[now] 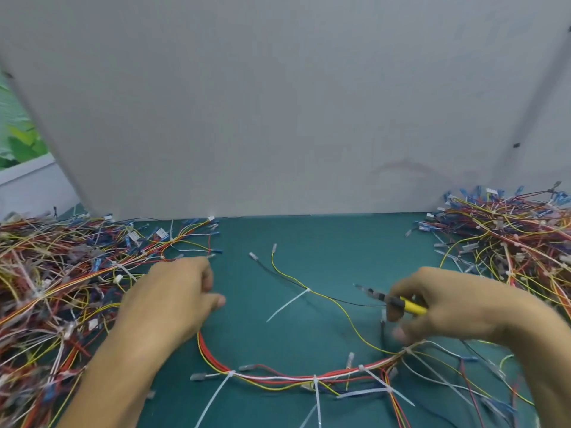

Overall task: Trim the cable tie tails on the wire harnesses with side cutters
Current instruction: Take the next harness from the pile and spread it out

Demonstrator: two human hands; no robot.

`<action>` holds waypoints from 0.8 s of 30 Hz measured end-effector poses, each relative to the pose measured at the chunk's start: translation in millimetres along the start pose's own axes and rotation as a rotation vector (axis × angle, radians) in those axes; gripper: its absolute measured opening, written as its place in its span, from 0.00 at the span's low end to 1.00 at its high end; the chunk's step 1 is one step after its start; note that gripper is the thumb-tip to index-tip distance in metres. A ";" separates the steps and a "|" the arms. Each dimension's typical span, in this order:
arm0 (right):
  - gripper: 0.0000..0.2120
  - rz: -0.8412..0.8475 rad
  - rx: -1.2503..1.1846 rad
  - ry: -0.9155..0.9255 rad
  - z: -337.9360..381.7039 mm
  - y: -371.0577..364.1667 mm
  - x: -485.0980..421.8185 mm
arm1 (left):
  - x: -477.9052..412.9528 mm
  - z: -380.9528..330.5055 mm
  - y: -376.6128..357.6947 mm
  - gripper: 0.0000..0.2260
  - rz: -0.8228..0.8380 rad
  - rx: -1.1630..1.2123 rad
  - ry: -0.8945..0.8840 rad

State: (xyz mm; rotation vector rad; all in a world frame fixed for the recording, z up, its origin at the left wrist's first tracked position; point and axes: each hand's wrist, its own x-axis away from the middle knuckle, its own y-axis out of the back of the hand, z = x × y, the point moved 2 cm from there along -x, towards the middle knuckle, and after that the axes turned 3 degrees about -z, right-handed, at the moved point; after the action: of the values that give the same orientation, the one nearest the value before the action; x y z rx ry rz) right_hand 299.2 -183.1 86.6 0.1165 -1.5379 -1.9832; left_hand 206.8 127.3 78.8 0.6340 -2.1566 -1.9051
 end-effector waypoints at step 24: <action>0.14 -0.371 -0.080 0.051 1.1 -18.2 -32.1 | -42.1 -71.2 -100.9 0.07 0.172 0.733 -0.518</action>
State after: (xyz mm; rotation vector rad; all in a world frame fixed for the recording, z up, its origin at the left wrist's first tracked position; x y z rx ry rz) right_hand 317.0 -163.3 61.1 0.4442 -1.4841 -2.3034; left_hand 292.8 73.9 -3.5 0.0171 -3.1398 -1.2414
